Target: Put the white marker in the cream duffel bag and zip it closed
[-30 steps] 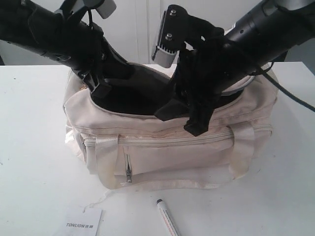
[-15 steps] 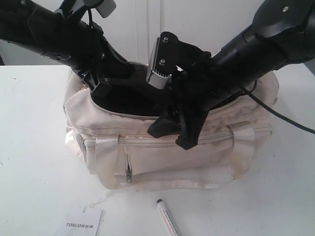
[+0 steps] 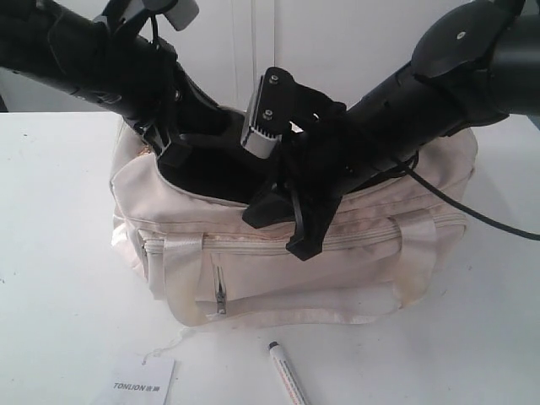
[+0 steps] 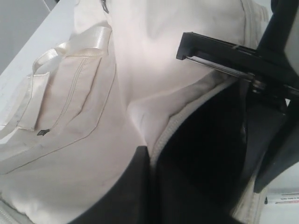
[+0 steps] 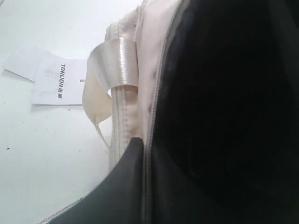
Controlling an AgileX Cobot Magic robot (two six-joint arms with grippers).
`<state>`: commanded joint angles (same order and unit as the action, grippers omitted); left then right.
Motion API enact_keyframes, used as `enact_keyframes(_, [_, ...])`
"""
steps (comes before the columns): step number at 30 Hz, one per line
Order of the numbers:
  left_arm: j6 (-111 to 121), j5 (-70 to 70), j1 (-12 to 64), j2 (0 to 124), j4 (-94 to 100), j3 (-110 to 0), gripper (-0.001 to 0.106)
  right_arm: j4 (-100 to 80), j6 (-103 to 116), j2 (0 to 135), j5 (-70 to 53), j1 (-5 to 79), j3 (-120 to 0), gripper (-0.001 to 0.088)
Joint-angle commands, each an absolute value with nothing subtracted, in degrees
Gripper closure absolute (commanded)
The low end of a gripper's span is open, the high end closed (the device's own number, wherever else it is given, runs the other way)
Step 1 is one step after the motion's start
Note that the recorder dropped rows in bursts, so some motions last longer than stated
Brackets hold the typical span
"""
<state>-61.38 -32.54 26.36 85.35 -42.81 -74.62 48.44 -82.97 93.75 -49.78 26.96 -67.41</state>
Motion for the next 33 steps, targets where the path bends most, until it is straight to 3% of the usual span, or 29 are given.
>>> enact_keyframes(10, [-52.5,-31.7,24.9,87.3,-43.7,-78.0,0.105,48.6,-82.2,93.8,-49.8,27.0,-67.4,0.0868])
enact_keyframes(24, [-50.2,-35.8,16.0,98.4,-61.7,-87.3,0.105,48.2,-84.2,93.8,-49.9,27.0,-67.4,0.0868])
enact_keyframes(33, [-51.1,-35.2,15.0,103.5,-69.0,-90.9,0.105,48.2,-85.3,93.8,-49.9,27.0,-67.4,0.0868])
